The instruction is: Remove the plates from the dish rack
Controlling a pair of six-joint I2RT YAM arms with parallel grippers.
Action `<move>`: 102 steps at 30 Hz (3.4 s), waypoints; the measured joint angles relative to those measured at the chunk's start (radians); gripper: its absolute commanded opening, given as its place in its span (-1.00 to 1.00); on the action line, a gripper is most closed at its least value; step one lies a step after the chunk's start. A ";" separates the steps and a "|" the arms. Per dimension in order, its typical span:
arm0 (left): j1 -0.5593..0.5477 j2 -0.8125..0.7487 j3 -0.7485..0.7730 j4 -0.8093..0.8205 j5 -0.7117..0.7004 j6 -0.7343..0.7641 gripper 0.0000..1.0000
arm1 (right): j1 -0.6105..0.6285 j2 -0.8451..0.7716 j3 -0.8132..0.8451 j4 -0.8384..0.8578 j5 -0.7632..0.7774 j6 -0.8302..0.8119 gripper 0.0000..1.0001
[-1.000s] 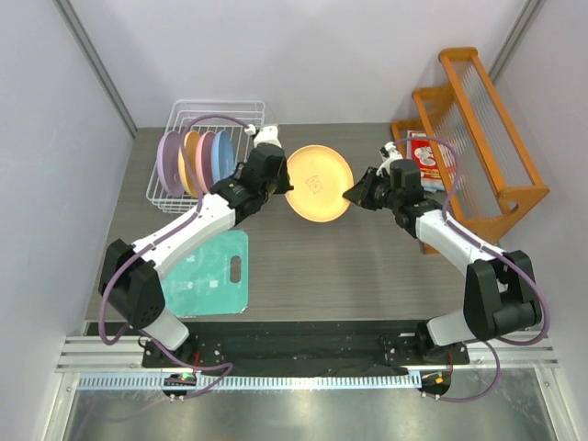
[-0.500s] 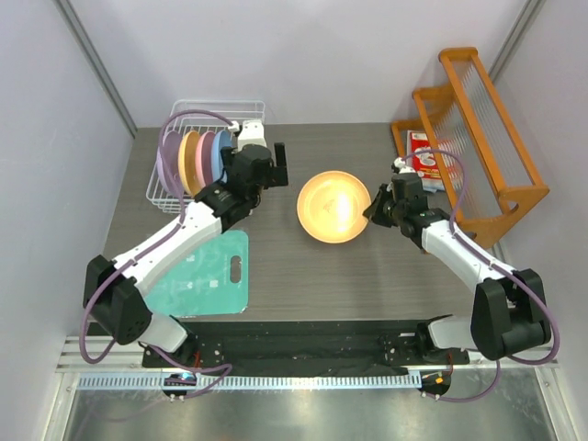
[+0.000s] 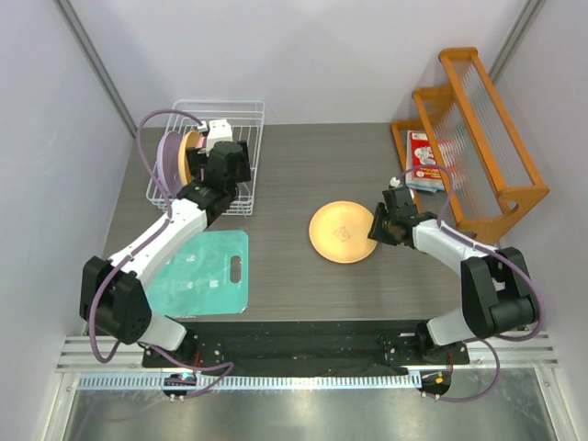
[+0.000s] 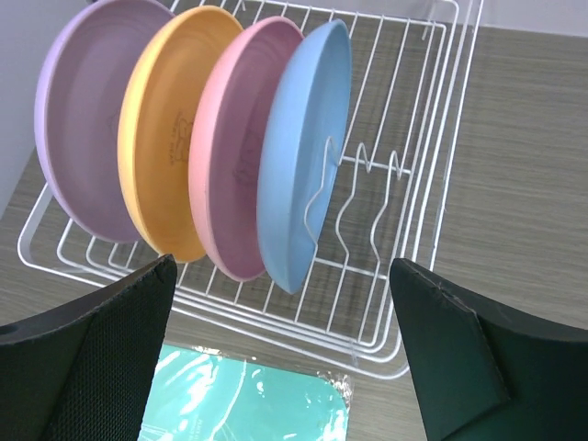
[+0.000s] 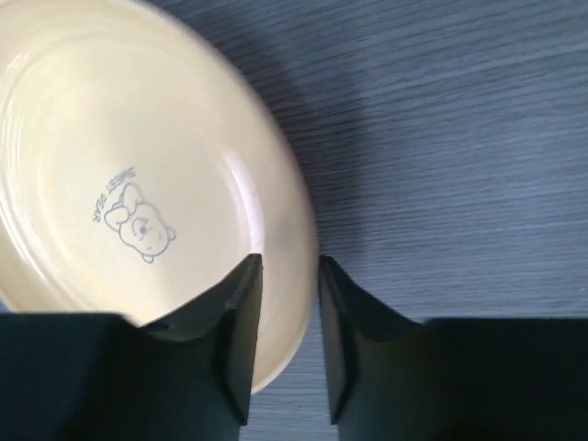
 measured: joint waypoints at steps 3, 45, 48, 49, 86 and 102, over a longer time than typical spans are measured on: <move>0.019 0.006 -0.002 0.020 -0.003 0.008 0.89 | 0.000 0.031 0.003 0.001 0.034 -0.013 0.28; 0.021 0.341 0.111 0.351 -0.385 0.454 -0.99 | 0.000 -0.100 0.041 -0.059 0.151 -0.052 0.32; -0.001 0.341 0.097 0.435 -0.441 0.533 -0.99 | 0.000 -0.100 0.041 -0.060 0.151 -0.054 0.32; -0.009 0.341 0.096 0.465 -0.460 0.558 -0.99 | 0.000 -0.100 0.041 -0.060 0.152 -0.055 0.32; -0.116 -0.174 0.075 -0.017 -0.024 -0.042 -1.00 | 0.000 -0.274 0.076 0.034 -0.060 -0.045 0.78; -0.119 -0.158 -0.035 -0.019 0.266 -0.290 -0.99 | 0.041 -0.208 0.076 0.201 -0.199 0.027 0.75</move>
